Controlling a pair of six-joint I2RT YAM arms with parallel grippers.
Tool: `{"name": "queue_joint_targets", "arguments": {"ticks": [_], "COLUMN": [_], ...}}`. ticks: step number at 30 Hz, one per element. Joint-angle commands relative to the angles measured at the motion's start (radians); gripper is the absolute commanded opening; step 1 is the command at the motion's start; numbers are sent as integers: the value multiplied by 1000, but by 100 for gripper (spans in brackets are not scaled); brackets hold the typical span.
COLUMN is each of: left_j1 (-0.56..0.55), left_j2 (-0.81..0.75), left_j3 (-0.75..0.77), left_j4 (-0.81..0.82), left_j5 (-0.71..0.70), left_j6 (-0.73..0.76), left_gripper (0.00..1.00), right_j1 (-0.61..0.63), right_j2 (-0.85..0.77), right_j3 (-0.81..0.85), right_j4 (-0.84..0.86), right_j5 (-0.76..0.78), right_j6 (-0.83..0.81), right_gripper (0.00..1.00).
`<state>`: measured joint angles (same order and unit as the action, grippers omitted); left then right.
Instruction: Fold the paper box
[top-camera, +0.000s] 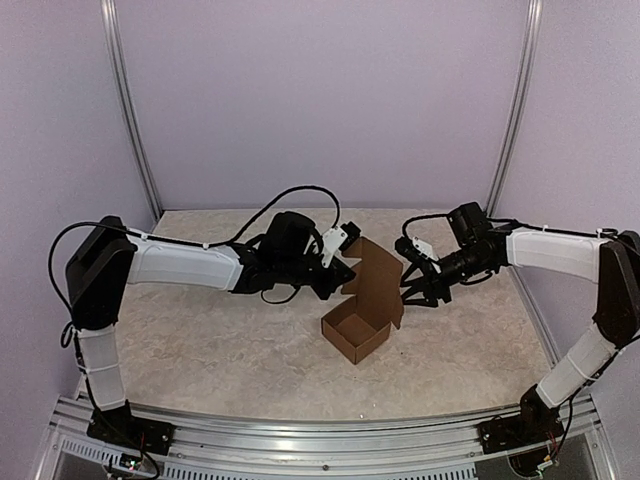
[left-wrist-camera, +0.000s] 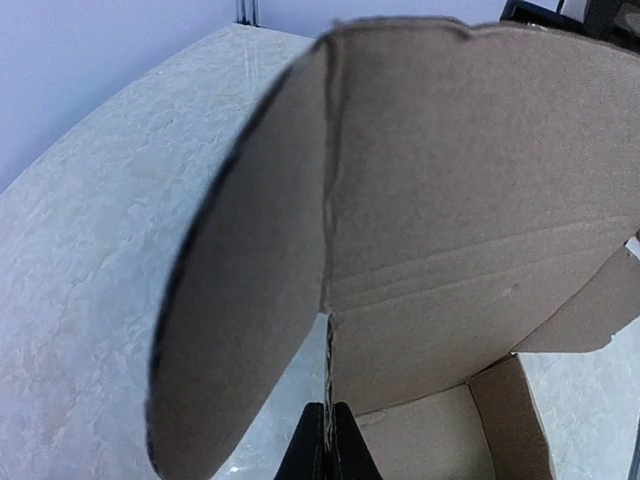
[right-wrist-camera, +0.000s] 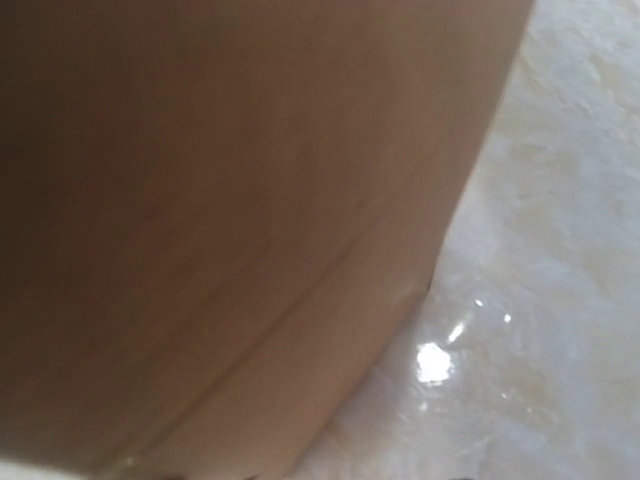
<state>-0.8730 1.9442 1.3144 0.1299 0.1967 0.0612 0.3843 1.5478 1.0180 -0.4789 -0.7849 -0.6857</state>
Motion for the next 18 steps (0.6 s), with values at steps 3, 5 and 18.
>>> {"name": "queue_joint_targets", "arguments": {"ticks": [3,5,18], "left_j1": [-43,-53,-81], "left_j2": [30,34,26], "left_j3": [-3,-15,-81], "left_j4": [67,80,163], "left_j5": [-17,-23,-4], "left_j6": [-100,-109,-116], "left_gripper": [2,2,3], "right_j1": [31,39,40], "right_j2": [-46,-55,-123], "right_j3": [-37,-46,-70], "right_j4": [44,14,-162], "right_j5": [-2,-4,-4], "right_j6": [36,7,-194], "right_gripper": [54,55,64]}}
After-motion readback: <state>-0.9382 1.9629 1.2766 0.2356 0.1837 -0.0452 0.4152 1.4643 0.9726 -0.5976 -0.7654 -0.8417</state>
